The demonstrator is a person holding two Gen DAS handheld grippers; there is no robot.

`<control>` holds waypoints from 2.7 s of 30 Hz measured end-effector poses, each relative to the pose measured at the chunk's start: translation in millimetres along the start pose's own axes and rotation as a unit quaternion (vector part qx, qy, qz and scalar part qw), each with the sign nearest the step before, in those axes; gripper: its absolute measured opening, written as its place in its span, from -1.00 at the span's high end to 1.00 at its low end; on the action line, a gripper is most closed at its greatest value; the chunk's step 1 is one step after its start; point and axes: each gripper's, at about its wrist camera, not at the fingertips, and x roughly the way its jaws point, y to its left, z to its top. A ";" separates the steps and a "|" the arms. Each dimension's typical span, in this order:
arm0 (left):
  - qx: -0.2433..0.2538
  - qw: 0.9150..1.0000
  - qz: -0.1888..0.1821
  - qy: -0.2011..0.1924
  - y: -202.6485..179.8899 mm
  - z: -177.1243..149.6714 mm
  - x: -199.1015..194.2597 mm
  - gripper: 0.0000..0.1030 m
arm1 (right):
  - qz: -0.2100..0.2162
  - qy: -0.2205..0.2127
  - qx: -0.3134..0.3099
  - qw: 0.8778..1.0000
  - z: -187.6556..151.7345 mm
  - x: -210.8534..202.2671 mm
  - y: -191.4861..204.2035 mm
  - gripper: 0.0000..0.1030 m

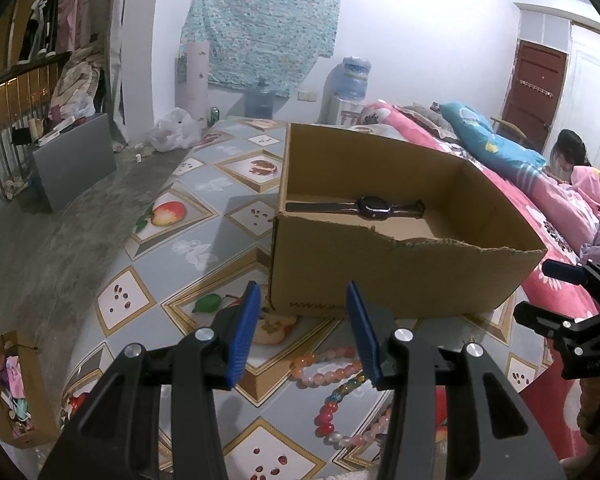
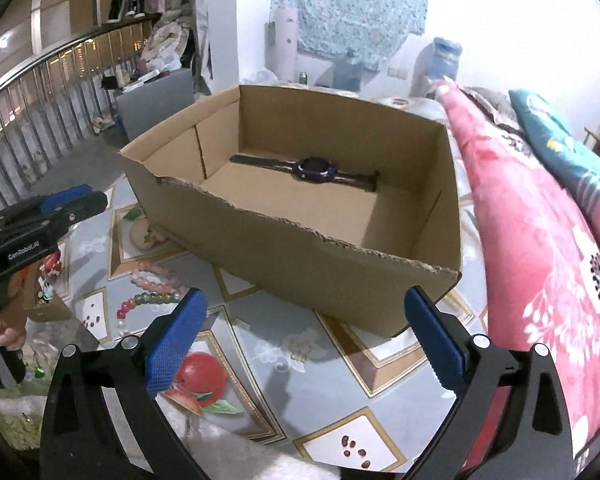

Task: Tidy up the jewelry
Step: 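Withdraw the right tool from the box toward the bead bracelet, then close the right tool on the multicolored bead bracelet and lift it, then carry the bracelet over the box and open the right tool to drop it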

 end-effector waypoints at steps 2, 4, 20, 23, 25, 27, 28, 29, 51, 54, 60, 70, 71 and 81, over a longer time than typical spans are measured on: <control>0.001 1.000 0.000 0.000 0.0 -0.7 -0.9 0.16 | -0.003 0.000 -0.005 1.000 1.2 -0.9 1.1 -0.84; 0.002 1.000 0.000 0.001 0.0 -1.2 -0.7 0.16 | -0.019 -0.010 -0.016 1.000 3.3 -3.9 3.0 -0.84; 0.016 0.999 0.010 0.040 2.5 -26.4 8.7 0.16 | 0.070 -0.038 0.009 0.997 -11.8 -1.9 1.2 -0.84; 0.018 0.998 0.005 0.055 1.5 -36.1 12.6 0.16 | 0.089 -0.024 0.027 0.995 -17.2 1.8 1.6 -0.83; 0.021 0.998 -0.001 0.063 -0.8 -42.0 14.9 0.16 | 0.110 -0.007 0.042 0.993 -20.5 8.2 2.3 -0.81; 0.027 0.997 -0.007 0.069 -4.1 -47.2 17.1 0.16 | 0.131 0.009 0.050 0.990 -22.2 14.2 4.2 -0.67; 0.033 0.997 -0.011 0.072 -7.0 -50.3 18.1 0.16 | 0.141 0.017 0.053 0.988 -22.8 17.5 6.0 -0.60; 0.038 0.996 -0.015 0.074 -8.7 -52.2 19.1 0.16 | 0.154 0.026 0.057 0.986 -23.2 22.0 9.3 -0.56; 0.137 0.982 -0.021 0.132 -32.4 -68.1 55.9 0.58 | 0.197 0.135 0.078 0.968 -19.5 79.9 43.9 0.36; 0.148 0.980 -0.021 0.130 -35.4 -67.7 57.6 0.65 | 0.186 0.141 0.071 0.970 -19.0 85.1 47.1 0.43; 0.153 0.980 -0.022 0.123 -37.6 -64.5 58.6 0.82 | 0.163 0.138 0.054 0.975 -18.1 86.6 50.8 0.85; 0.127 0.986 -0.043 0.100 -36.0 -54.6 32.0 0.82 | 0.193 0.114 0.086 0.971 -19.6 64.2 34.6 0.86; 0.125 0.987 -0.044 0.095 -36.7 -52.8 27.6 0.83 | 0.196 0.110 0.086 0.971 -18.9 60.7 34.2 0.86; 0.101 0.991 -0.079 0.044 -40.4 -23.8 -21.9 0.83 | 0.224 0.057 0.085 0.969 -1.8 15.0 25.0 0.87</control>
